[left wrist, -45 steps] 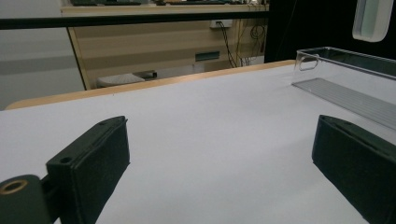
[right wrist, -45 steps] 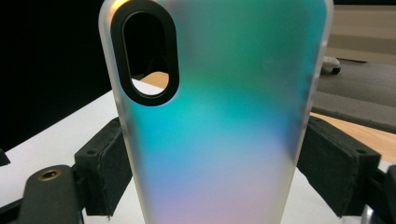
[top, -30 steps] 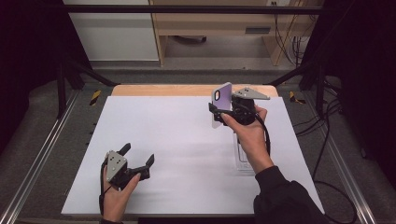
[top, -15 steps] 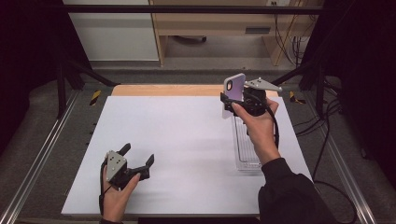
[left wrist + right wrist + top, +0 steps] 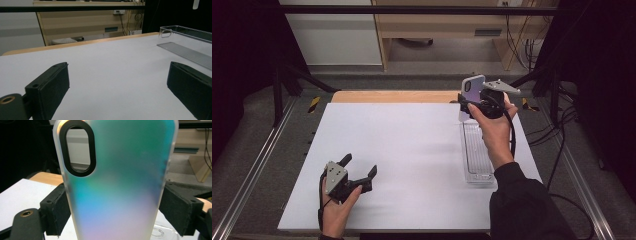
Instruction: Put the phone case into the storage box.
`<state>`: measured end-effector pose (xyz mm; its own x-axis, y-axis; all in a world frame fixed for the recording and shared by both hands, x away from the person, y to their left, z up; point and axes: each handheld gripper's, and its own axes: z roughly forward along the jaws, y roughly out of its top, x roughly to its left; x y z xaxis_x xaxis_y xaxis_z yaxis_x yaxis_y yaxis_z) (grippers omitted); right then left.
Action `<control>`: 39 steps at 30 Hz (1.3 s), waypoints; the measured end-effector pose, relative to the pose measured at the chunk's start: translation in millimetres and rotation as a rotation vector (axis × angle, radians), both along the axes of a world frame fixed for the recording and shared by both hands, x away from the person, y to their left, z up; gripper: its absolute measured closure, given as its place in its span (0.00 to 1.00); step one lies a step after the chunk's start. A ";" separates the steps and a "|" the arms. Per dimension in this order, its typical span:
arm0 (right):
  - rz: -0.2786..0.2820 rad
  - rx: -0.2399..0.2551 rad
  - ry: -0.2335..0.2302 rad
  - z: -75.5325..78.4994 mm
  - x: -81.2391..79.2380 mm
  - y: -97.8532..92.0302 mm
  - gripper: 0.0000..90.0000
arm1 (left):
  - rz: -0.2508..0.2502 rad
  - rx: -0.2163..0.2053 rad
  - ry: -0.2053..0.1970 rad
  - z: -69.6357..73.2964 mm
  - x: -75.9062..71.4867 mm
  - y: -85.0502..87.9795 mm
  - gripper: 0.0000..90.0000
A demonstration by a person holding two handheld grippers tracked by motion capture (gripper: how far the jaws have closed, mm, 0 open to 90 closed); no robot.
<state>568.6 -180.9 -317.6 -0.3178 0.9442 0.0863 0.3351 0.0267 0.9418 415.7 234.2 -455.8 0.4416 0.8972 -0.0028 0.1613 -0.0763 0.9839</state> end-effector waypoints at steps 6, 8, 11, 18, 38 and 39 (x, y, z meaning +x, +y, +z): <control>-0.047 -0.009 0.006 -4.5 7.5 -6.4 0.20 | 0.000 -0.004 0.000 0.2 0.0 0.1 0.04; -0.061 -0.008 0.006 -5.8 9.9 -8.2 0.20 | -0.001 -0.003 0.000 0.1 0.2 0.0 0.04; -0.075 -0.012 0.010 -7.7 13.5 -10.2 0.20 | -0.002 -0.006 0.000 0.2 0.3 0.3 0.04; -0.102 -0.017 0.017 -12.8 20.1 -13.6 0.20 | -0.003 -0.006 -0.004 0.5 0.3 1.1 0.04; -0.161 -0.017 0.053 -35.2 39.5 -17.3 0.20 | -0.009 -0.016 -0.010 1.6 -0.2 1.6 0.04; -0.163 -0.017 0.053 -36.2 40.3 -17.4 0.20 | -0.009 -0.017 -0.011 1.8 -0.4 1.7 0.04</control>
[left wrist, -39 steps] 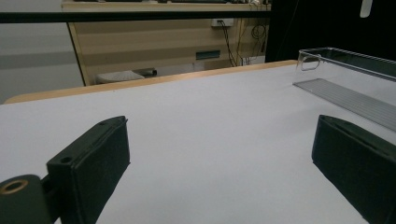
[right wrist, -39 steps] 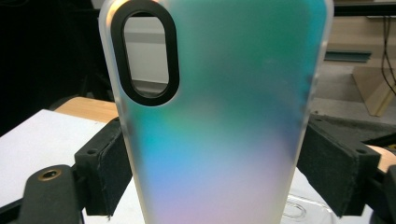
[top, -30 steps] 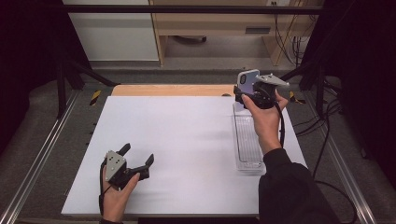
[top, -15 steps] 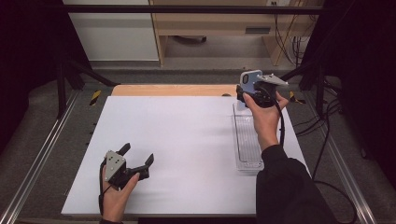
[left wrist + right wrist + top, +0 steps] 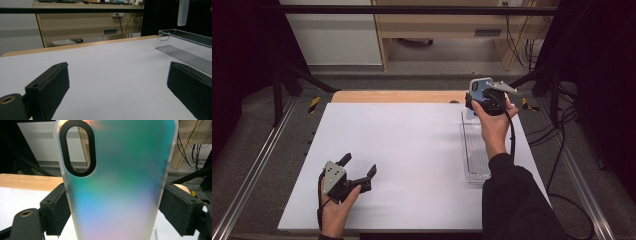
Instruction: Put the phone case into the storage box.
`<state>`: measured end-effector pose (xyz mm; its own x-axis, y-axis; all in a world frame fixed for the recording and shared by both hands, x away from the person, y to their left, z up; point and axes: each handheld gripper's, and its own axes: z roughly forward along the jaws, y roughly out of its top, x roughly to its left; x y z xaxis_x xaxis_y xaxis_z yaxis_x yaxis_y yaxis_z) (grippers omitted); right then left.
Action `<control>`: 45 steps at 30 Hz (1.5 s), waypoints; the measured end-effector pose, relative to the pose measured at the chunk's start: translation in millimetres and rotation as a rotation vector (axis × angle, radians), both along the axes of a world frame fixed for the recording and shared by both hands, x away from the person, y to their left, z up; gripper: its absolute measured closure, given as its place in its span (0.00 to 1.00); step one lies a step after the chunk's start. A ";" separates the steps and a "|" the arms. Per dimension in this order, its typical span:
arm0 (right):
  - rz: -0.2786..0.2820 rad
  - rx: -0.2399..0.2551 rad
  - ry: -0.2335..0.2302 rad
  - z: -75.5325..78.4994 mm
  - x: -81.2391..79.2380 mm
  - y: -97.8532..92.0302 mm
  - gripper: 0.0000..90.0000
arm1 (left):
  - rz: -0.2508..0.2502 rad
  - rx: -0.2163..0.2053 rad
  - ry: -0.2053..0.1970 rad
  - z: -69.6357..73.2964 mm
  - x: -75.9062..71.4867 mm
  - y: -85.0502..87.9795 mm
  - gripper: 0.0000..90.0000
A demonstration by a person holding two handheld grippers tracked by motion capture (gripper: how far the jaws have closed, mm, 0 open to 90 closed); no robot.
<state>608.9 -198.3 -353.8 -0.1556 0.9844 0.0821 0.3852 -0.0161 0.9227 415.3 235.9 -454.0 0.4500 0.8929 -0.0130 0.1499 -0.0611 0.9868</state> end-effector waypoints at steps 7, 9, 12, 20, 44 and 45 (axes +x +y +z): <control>-0.016 0.004 0.004 -4.8 4.0 0.1 0.20 | -0.002 -0.002 -0.001 -0.2 0.3 -0.2 0.04; -0.021 0.006 0.008 -6.4 5.4 -0.5 0.20 | -0.003 -0.001 0.000 0.0 0.1 -0.3 0.04; -0.027 0.008 0.016 -9.1 7.5 -1.6 0.20 | -0.002 -0.001 0.001 -0.2 0.2 -0.4 0.04; -0.038 0.012 0.028 -15.2 11.4 -2.4 0.20 | -0.005 -0.002 -0.003 0.1 0.1 -0.4 0.04; -0.040 0.012 0.049 -24.1 15.0 -1.3 0.20 | -0.006 -0.007 -0.010 0.3 0.2 -1.2 0.02; -0.039 0.013 0.049 -24.5 15.2 -1.3 0.20 | -0.006 -0.007 -0.009 0.3 0.2 -1.3 0.02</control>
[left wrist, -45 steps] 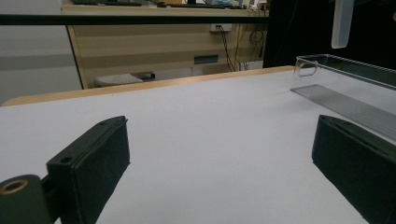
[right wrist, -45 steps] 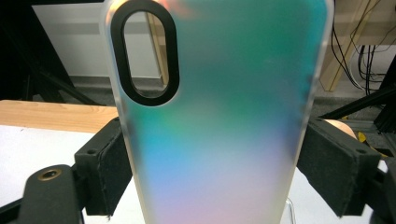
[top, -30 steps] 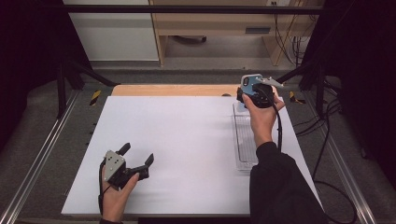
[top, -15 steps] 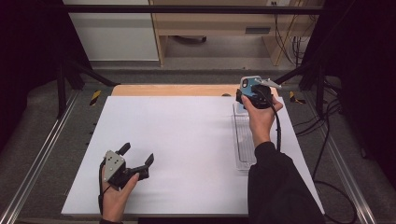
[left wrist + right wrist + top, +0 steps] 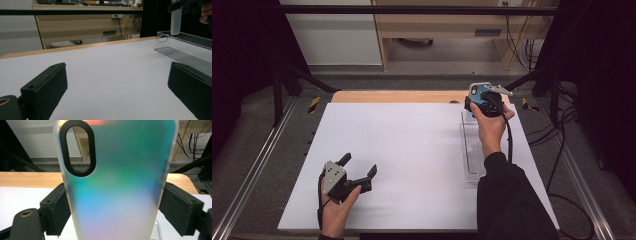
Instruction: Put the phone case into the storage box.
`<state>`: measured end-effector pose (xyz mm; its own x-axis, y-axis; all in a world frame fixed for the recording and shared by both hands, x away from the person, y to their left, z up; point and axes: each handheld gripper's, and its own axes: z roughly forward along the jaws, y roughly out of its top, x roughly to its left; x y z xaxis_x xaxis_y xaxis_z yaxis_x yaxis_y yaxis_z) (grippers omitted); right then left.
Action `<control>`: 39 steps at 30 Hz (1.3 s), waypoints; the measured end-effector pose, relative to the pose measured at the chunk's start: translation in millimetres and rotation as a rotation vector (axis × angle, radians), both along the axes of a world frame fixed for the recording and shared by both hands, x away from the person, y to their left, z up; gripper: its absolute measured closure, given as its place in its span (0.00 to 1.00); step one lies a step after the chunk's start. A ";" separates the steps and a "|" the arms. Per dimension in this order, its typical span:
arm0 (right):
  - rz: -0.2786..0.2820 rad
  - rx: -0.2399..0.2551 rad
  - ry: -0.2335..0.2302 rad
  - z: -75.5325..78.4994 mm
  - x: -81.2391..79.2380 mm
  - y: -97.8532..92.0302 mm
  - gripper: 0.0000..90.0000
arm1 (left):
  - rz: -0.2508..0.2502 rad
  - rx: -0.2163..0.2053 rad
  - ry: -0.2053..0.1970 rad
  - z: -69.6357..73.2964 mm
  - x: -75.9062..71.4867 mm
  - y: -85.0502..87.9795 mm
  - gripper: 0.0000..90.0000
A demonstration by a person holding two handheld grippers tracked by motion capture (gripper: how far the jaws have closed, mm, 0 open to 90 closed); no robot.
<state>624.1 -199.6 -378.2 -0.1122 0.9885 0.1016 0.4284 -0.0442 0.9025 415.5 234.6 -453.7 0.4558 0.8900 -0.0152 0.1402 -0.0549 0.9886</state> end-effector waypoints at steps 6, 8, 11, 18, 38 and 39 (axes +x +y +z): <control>-0.004 -0.002 0.009 -3.6 1.4 -0.4 0.20 | -0.001 0.000 -0.001 0.1 -0.1 -0.2 0.02; -0.008 -0.002 0.013 -4.7 2.0 -0.1 0.20 | -0.001 0.000 -0.002 0.1 -0.1 -0.3 0.02; -0.010 -0.002 0.016 -6.4 3.1 0.0 0.20 | -0.002 -0.001 -0.002 0.2 -0.1 -0.2 0.02; -0.009 -0.009 0.024 -10.6 4.3 2.0 0.20 | -0.003 -0.003 -0.004 0.3 -0.2 -0.8 0.02; -0.041 -0.016 0.051 -24.1 13.5 5.1 0.19 | -0.011 0.004 -0.003 0.3 -0.2 -1.9 0.02; -0.046 -0.016 0.052 -25.0 14.1 5.8 0.19 | -0.012 0.003 -0.003 0.3 -0.2 -2.1 0.02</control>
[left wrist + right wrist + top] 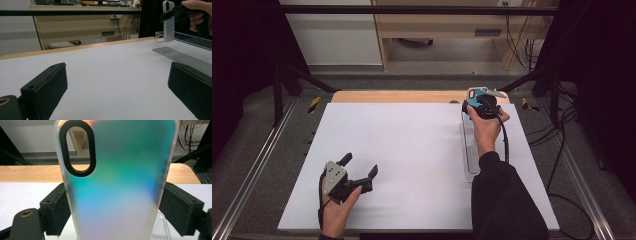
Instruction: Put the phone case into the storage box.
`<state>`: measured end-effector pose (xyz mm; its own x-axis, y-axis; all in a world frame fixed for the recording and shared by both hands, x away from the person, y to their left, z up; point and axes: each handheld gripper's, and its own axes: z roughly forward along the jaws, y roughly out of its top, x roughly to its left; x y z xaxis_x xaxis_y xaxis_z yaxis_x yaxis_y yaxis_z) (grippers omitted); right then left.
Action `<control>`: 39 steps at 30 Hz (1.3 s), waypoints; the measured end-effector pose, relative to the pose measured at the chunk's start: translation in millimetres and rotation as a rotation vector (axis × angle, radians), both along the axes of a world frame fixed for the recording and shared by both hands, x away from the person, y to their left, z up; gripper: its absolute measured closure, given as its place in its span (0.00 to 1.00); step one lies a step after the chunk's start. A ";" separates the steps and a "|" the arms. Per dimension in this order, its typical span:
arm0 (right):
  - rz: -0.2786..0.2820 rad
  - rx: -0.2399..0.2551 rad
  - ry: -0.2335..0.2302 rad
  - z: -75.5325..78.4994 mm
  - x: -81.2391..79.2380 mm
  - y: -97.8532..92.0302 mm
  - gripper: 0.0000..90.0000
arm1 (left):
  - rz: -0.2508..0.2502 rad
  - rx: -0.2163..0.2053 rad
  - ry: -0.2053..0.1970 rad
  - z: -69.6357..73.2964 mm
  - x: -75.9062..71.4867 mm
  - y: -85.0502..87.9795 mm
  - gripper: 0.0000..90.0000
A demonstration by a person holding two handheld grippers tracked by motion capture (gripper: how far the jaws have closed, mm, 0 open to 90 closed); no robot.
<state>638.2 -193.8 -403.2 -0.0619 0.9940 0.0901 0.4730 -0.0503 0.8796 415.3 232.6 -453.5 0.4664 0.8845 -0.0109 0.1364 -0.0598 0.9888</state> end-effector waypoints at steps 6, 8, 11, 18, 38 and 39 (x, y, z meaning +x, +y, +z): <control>-0.007 -0.008 0.009 -5.6 3.7 2.4 0.19 | -0.001 -0.001 -0.001 0.1 -0.1 0.0 0.02; -0.007 -0.011 0.013 -7.3 4.7 2.8 0.19 | -0.001 -0.001 -0.001 0.1 -0.1 0.0 0.02; -0.011 -0.010 0.016 -9.2 5.9 3.1 0.19 | -0.003 0.000 -0.001 0.0 0.0 -0.3 0.02; -0.017 -0.011 0.026 -12.9 8.0 3.9 0.19 | -0.004 0.000 -0.001 0.1 0.1 -0.1 0.02; -0.014 -0.005 0.045 -17.5 10.0 4.1 0.19 | -0.008 0.003 0.000 0.0 0.0 -1.1 0.02; -0.011 -0.006 0.046 -17.6 10.0 4.2 0.19 | -0.008 0.003 0.001 -0.1 0.0 -1.1 0.02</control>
